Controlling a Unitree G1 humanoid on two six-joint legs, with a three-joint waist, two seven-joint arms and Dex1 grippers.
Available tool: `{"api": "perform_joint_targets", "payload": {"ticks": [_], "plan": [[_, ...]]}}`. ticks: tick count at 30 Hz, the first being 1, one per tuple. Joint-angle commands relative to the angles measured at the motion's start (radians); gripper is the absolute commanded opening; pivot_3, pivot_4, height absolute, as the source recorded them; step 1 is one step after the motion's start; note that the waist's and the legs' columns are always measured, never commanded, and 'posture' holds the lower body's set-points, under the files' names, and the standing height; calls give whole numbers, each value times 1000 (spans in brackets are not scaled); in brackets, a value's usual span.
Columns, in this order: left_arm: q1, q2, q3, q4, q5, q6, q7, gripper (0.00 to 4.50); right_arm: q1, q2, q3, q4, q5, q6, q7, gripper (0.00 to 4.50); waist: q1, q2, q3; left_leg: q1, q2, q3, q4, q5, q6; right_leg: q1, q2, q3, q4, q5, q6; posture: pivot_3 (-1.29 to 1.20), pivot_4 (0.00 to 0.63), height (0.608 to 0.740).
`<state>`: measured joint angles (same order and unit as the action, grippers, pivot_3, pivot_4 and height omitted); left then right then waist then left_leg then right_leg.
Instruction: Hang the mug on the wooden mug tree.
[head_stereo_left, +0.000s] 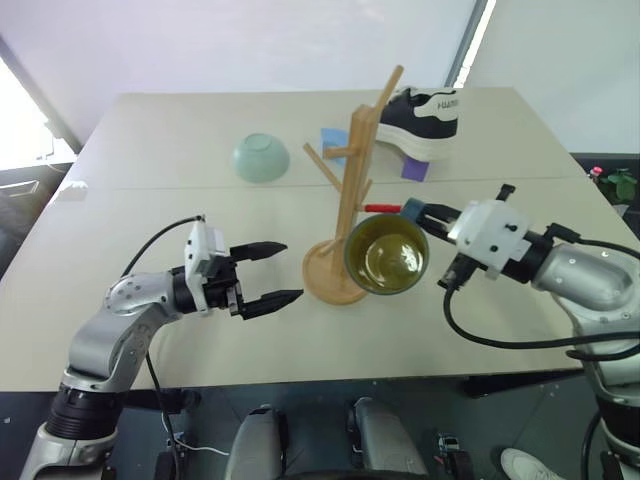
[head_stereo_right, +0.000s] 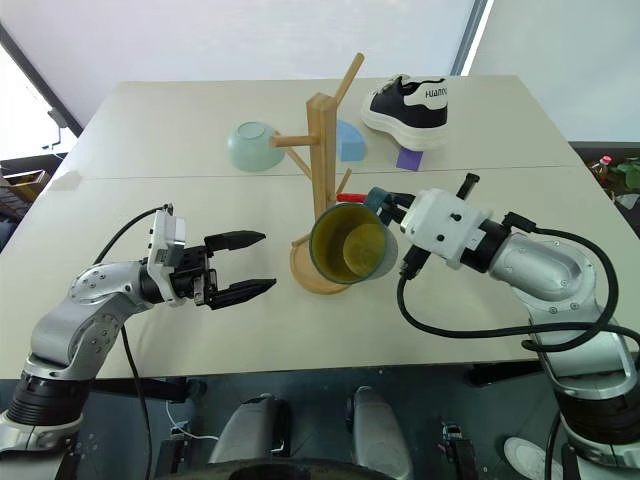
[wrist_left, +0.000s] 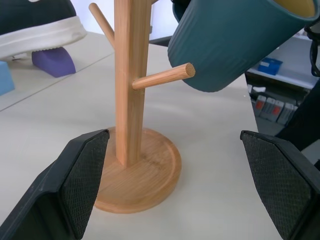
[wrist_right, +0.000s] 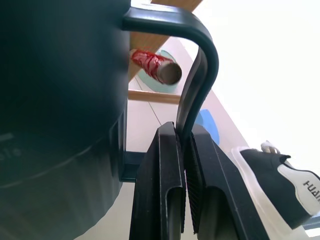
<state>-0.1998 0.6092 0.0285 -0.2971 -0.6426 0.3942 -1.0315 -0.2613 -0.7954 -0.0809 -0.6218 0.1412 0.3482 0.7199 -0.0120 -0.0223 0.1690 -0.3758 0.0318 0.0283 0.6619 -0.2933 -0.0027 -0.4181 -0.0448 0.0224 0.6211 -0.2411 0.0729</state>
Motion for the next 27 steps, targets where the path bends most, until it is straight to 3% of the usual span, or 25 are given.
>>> {"api": "perform_joint_targets", "payload": {"ticks": [1, 15, 18, 22, 27], "plan": [[-26, 6, 53, -57, -64, 32, 14, 4500, -37, 3, 11, -15, -4, 10, -10, 23, 0, 0, 0, 0, 0, 0, 0, 0, 0, 0, 0, 0, 0, 0, 0, 0, 150, 740], [-69, 10, 102, -122, -185, 119, 51, 4500, -124, 20, 108, 59, -38, 39, -7, 23, 0, 0, 0, 0, 0, 0, 0, 0, 0, 0, 0, 0, 0, 0, 0, 0, 150, 740], [-70, 10, 101, -122, -186, 119, 54, 4500, -139, 24, 111, 69, -45, 38, -13, 974, 0, 0, 0, 0, 0, 0, 0, 0, 0, 0, 0, 0, 0, 0, 0, 0, 150, 740], [-71, 7, 98, -118, -181, 114, 57, 4500, -150, 31, 95, 71, -59, 24, -28, 2994, 0, 0, 0, 0, 0, 0, 0, 0, 0, 0, 0, 0, 0, 0, 0, 0, 150, 740], [-74, -9, 91, -90, -143, 90, 83, 4500, -85, 11, -8, 53, -4, 32, -7, 2994, 3, 0, 0, 0, 0, 0, 0, 0, 0, 0, 0, 0, 0, 0, 0, 0, 150, 740]]}}
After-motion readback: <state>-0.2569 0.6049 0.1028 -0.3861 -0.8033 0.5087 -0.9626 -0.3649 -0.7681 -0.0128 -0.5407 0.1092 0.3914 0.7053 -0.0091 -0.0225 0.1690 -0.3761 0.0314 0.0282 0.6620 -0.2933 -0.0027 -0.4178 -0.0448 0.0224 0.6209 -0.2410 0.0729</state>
